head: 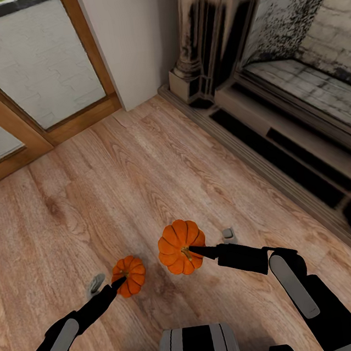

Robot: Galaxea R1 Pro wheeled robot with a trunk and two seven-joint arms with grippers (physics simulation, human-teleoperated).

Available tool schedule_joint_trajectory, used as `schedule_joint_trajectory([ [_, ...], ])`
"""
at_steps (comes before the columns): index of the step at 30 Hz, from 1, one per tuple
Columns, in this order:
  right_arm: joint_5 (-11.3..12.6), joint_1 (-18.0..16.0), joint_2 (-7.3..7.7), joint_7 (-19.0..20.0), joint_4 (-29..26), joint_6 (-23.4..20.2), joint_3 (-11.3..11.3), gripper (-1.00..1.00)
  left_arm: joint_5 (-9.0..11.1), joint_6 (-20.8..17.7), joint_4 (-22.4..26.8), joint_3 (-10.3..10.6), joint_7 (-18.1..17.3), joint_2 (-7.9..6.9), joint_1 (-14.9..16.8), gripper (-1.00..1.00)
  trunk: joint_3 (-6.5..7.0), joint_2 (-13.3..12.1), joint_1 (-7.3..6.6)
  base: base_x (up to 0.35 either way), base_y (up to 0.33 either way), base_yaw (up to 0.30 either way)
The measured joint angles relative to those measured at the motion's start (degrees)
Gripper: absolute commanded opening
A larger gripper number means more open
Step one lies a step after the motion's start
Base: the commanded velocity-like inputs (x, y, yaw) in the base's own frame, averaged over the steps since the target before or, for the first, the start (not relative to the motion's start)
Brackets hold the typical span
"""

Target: Place each of the two pumpkins and all three candles from the living room inside a cabinet in the living room (use any cabinet), then make sure every cabinet is closed, and position the cauldron so it is next to a table in the living room.

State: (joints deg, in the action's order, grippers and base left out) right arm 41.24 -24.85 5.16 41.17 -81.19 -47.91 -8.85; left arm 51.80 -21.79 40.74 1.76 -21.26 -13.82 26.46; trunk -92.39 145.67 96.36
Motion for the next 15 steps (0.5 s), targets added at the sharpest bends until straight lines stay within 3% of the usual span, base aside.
schedule_joint_trajectory([
  [15, 0.01, 0.0, 0.02, 0.02, 0.0, -0.08, 0.0, -1.0, -0.15, 0.12, -0.04, 0.0, -0.21, 0.05, 0.0, 1.0, 0.0, 0.0, 0.0, 0.0, 0.0, 0.0],
])
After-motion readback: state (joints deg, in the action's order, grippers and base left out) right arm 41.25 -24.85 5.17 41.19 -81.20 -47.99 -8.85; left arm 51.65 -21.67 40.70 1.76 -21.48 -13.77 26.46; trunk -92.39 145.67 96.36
